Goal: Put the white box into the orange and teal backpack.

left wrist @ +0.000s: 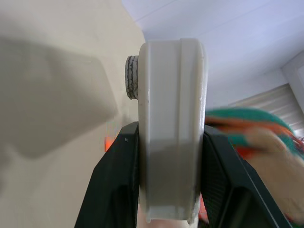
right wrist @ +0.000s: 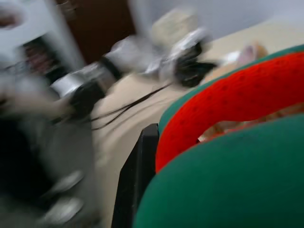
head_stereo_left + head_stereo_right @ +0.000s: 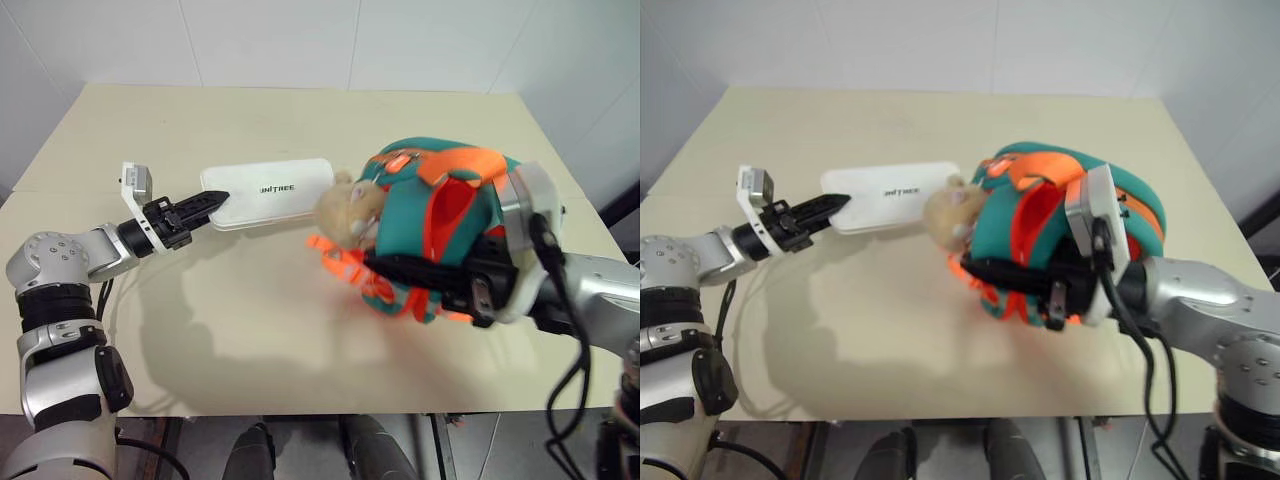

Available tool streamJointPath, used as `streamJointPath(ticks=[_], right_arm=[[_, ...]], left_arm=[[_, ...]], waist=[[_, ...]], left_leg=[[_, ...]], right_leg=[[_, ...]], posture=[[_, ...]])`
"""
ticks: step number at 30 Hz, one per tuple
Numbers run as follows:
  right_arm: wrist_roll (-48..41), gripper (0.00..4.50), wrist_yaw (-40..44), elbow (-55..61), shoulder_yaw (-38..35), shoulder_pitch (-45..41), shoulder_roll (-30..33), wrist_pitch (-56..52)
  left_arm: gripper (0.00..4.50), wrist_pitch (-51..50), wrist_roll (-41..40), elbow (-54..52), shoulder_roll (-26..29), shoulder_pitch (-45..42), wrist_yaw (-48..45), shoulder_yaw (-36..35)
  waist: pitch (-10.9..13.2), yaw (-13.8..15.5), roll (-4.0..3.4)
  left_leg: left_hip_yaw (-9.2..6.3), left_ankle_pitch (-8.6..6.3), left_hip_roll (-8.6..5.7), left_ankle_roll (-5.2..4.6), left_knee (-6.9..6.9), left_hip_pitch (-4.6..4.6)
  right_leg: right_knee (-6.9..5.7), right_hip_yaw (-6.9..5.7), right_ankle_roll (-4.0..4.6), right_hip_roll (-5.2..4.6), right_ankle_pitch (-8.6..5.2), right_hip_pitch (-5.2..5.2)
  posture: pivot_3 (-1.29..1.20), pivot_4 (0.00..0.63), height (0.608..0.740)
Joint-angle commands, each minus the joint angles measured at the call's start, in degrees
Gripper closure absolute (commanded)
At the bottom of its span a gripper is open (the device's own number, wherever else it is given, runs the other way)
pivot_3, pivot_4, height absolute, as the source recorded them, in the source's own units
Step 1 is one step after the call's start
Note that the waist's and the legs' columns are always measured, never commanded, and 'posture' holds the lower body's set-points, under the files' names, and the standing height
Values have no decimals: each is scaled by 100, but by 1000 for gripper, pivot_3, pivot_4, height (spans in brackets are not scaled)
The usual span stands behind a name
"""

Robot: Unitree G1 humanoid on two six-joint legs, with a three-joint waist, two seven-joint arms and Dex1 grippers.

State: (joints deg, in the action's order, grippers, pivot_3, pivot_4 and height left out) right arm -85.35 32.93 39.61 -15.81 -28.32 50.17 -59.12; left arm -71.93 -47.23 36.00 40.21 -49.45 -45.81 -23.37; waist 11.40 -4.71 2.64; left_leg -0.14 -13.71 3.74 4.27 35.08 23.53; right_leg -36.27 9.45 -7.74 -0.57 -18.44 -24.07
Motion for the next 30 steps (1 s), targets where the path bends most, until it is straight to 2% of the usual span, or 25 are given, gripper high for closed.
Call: streamJointPath(ticks=[1, 2, 5, 8, 10, 13, 18, 24, 30], right_arm=[[-215, 4500, 872, 86, -222, 36, 450, 52], [-96, 4500, 1121, 19, -242, 119, 580, 77], [1004, 4500, 2361, -163, -153, 588, 1072, 428], [1918, 4500, 3048, -470, 39, 814, 1229, 1025], [2326, 4500, 3261, -784, 151, 761, 1149, 1337], [2577, 4500, 3529, -1167, 172, 761, 997, 1627], [3066, 4500, 4012, -1728, 241, 770, 874, 2098], [3411, 4500, 4064, -2142, 417, 572, 710, 2271], [3504, 4500, 3896, -2212, 404, 599, 542, 2155]], left_arm=[[3177, 160, 95, 39, 258, -186, -444, 105], [3177, 212, 140, 57, 315, -190, -543, 160], [3177, 436, 299, 34, 497, -155, -910, 357], [3177, 851, 413, -221, 586, -19, -1279, 466], [3177, 1527, 414, -595, 569, 175, -1655, 330], [3178, 2188, 320, -1046, 595, 398, -2098, 109], [3178, 2597, 368, -1537, 783, 540, -2571, 149], [3178, 2743, 407, -2069, 973, 613, -2830, 306], [3179, 2719, 187, -2584, 935, 560, -2681, 170]], waist=[[0, 2, 0], [0, 10, 0], [0, 46, 1], [0, 47, 0], [0, 44, 0], [0, 47, 0], [0, 100, 0], [0, 142, 0], [0, 155, 0]], left_leg=[[0, 0, 0, -1, 0, 1], [-1, -1, 1, -1, 1, 3], [-2, -1, 0, -1, 6, 13], [-1, -1, -1, -1, 19, 34], [-2, 0, -1, -1, 38, 56], [-1, 0, 0, 0, 53, 58], [-2, 0, 0, -1, 82, 58], [-1, 1, -1, -3, 107, 57], [-3, 1, 0, -3, 107, 59]], right_leg=[[2, -1, 0, 0, -1, 0], [3, -2, 0, 0, -1, -1], [5, -6, 0, -1, -2, -5], [-2, -7, -2, -1, -1, -27], [-25, -8, -2, 0, -1, -52], [-45, -7, -1, 0, -1, -56], [-67, -7, -1, 2, -2, -52], [-81, -5, -8, 2, 3, -48], [-85, -6, -8, 3, 3, -49]], posture=[[0, 150, 740], [0, 150, 740], [0, 150, 740], [0, 150, 740], [0, 150, 740], [0, 150, 740], [0, 150, 740], [0, 150, 740], [0, 150, 740]])
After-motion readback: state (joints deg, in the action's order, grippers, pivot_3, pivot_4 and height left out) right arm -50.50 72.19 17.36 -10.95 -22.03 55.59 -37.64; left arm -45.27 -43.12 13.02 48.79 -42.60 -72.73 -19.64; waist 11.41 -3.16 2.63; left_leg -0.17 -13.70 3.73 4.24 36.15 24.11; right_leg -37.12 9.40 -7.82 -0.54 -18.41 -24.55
